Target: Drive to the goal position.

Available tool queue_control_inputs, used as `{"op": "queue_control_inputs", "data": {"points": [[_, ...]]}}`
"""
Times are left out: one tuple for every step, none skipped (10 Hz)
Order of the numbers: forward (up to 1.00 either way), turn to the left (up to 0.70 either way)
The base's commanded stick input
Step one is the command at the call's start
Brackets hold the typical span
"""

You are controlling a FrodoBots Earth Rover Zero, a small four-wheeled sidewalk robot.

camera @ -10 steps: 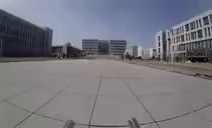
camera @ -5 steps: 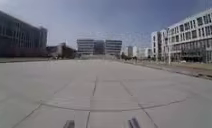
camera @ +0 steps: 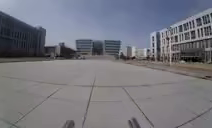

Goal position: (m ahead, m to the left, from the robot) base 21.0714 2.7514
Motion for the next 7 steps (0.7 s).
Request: {"op": "queue_control_inputs", "data": {"points": [[1.00, 0.00], [1.00, 0.00], [1.00, 0.00], [1.00, 0.00], [1.00, 0.00], [1.00, 0.00], [1.00, 0.00]]}}
